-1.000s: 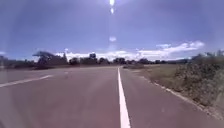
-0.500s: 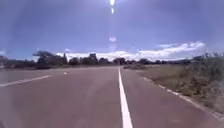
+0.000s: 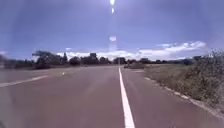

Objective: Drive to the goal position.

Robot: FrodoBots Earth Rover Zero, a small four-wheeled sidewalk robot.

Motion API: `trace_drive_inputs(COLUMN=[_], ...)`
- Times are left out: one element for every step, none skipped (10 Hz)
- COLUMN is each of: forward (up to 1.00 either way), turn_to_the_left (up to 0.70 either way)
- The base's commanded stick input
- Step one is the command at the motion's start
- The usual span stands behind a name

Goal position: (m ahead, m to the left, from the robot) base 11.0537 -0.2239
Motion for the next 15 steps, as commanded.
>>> trace_drive_inputs(forward=[0.7, 0.7, 0.7, 0.7, 0.7, 0.7, 0.7, 0.7, 0.7, 0.7, 0.7, 0.7, 0.7, 0.7, 0.7], turn_to_the_left=[0.0, 0.0, 0.0, 0.0, 0.0, 0.0, 0.0, 0.0, 0.0, 0.0, 0.0, 0.0, 0.0, 0.0, 0.0])
